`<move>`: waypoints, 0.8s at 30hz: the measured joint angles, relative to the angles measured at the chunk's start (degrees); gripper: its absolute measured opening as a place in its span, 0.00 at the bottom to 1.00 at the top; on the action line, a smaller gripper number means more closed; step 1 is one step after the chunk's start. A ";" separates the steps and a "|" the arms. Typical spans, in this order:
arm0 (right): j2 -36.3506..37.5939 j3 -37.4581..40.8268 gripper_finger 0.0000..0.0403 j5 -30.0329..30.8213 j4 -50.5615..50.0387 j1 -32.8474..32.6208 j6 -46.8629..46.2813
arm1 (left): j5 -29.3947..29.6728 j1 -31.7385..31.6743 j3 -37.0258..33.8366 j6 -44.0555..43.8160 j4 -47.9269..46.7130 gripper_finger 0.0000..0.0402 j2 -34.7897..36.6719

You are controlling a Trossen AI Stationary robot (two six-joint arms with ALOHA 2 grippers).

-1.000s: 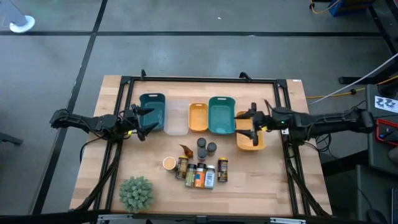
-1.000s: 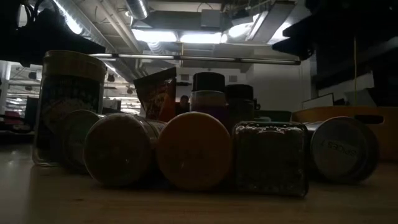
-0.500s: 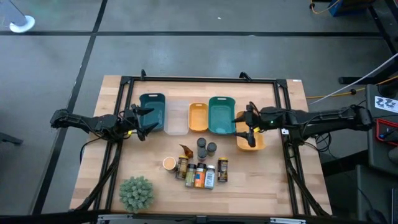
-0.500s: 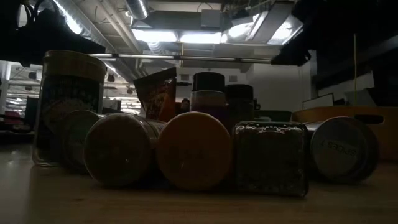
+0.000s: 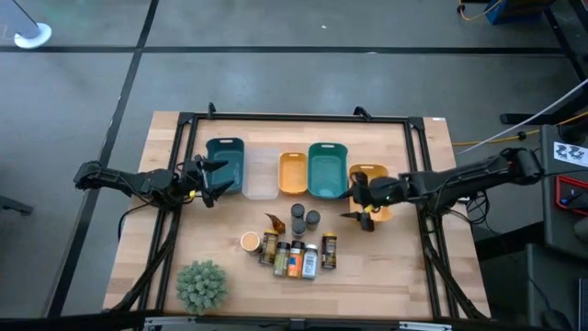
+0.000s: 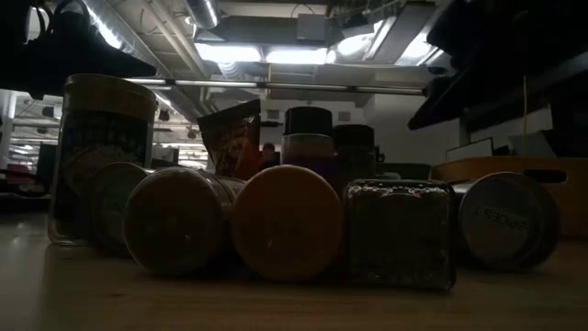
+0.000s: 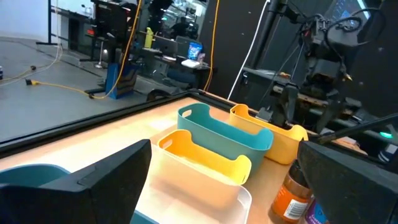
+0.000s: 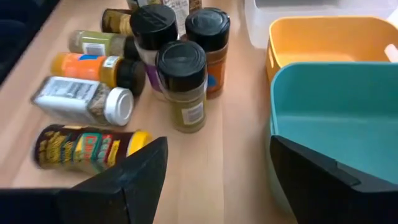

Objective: Sort spices by type
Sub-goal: Put the black seasoning bottle into the green bin

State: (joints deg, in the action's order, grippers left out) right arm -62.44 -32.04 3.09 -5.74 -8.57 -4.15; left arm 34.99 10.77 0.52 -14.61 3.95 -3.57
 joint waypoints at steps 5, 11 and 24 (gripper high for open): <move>-6.60 -0.01 0.70 2.93 6.47 -2.11 -1.54 | 0.02 0.01 0.00 0.00 0.01 0.97 0.00; -13.85 0.00 0.70 0.23 10.84 -2.09 -5.68 | 0.02 0.01 0.01 -0.12 0.01 0.97 -0.01; -22.69 0.01 0.70 0.10 21.98 -2.09 -5.92 | -0.01 0.00 0.00 -0.64 0.00 0.97 0.00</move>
State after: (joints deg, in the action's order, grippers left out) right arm -85.13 -32.03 3.19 16.24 -10.66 -10.07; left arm 34.98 10.77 0.52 -15.25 3.95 -3.58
